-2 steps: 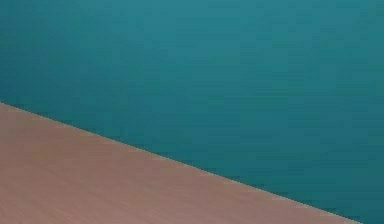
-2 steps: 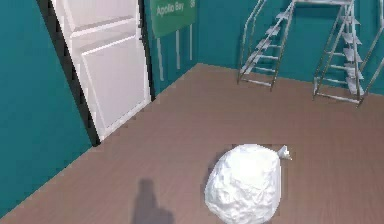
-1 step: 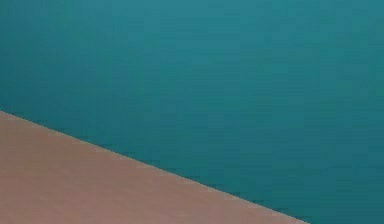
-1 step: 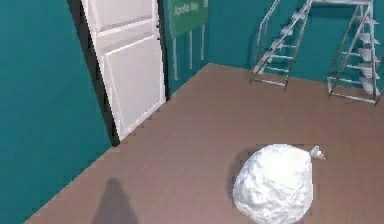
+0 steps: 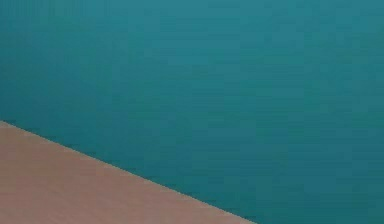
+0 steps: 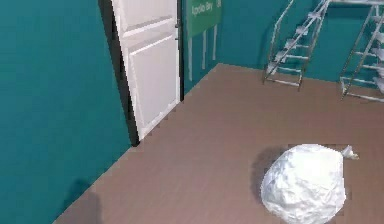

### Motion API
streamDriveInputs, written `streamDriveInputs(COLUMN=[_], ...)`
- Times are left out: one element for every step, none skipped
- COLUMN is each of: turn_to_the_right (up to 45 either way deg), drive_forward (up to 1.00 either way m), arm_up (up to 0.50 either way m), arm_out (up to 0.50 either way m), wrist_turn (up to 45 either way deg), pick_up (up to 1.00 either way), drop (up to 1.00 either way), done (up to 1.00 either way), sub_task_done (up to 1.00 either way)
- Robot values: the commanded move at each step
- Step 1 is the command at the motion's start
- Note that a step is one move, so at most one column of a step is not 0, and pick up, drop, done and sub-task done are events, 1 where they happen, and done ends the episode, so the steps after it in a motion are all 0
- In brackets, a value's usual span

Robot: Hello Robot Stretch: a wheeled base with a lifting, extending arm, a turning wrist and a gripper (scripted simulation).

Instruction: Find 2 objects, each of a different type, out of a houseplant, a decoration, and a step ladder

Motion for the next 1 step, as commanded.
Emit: streamDriveInputs(turn_to_the_right=[45.0], drive_forward=[0.00], arm_up=[0.00], arm_out=[0.00], wrist_turn=[0.0], pick_up=[0.00], drop=[0.00], done=[0.00], sub_task_done=[0.00])
